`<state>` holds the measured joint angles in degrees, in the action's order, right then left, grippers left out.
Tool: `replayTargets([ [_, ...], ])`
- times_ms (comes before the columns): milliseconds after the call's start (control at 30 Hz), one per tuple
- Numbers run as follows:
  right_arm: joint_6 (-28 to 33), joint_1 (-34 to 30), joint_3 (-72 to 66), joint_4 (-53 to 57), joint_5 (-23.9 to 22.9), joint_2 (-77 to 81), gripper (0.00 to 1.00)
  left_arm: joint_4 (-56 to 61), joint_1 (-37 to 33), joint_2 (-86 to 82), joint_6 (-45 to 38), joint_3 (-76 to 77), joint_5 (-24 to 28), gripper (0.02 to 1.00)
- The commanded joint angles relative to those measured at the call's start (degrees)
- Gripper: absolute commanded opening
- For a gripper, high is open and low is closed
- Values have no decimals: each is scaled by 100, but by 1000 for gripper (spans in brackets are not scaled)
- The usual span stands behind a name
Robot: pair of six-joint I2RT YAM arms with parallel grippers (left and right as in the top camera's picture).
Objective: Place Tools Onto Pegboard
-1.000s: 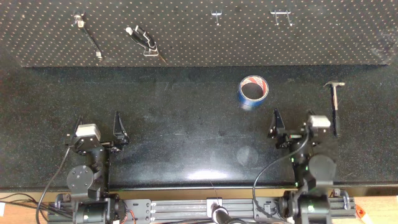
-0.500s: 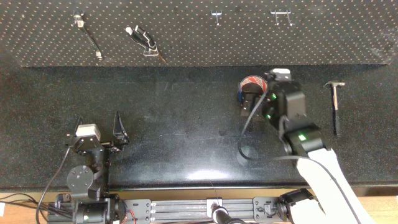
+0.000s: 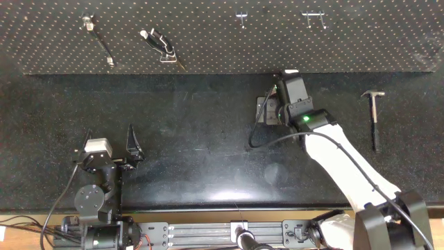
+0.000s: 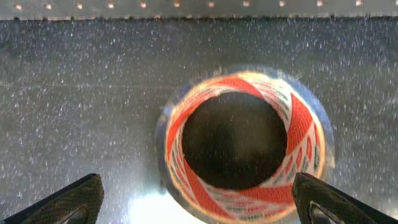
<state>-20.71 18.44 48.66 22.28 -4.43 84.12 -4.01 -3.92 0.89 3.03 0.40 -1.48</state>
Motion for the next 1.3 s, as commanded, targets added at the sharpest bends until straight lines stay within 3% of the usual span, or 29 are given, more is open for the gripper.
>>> replayTargets([
  [33, 39, 114, 313, -13, -313, 299, 989, -31, 20, -42, -9, -9, -109, 996],
  [400, 42, 116, 339, -46, -310, 850, 950, -31, 20, -42, -9, -9, -107, 996],
  [433, 42, 116, 339, -46, -310, 907, 910, -31, 20, -42, -9, -9, -107, 996],
  [500, 42, 116, 339, -48, -310, 990, 669, -31, 20, -42, -9, -9, -107, 993],
  [533, 42, 116, 339, -48, -308, 1010, 503, -31, 20, -42, -9, -9, -109, 996],
  [733, 42, 116, 341, -55, -308, 1012, 200, -31, 20, -42, -9, -9, -109, 996],
  [833, 39, 116, 341, -52, -304, 981, 187, -31, 20, -42, -9, -9, -109, 996],
  [900, 39, 116, 341, -52, -262, 844, 82, -31, 20, -42, -9, -9, -109, 996],
  [1133, 50, 245, 341, -59, -22, -37, 75, -31, 20, -42, -9, -9, -107, 996],
  [1300, 562, 782, 341, -848, -94, -1121, 75, -31, 20, -42, -9, -9, -109, 996],
])
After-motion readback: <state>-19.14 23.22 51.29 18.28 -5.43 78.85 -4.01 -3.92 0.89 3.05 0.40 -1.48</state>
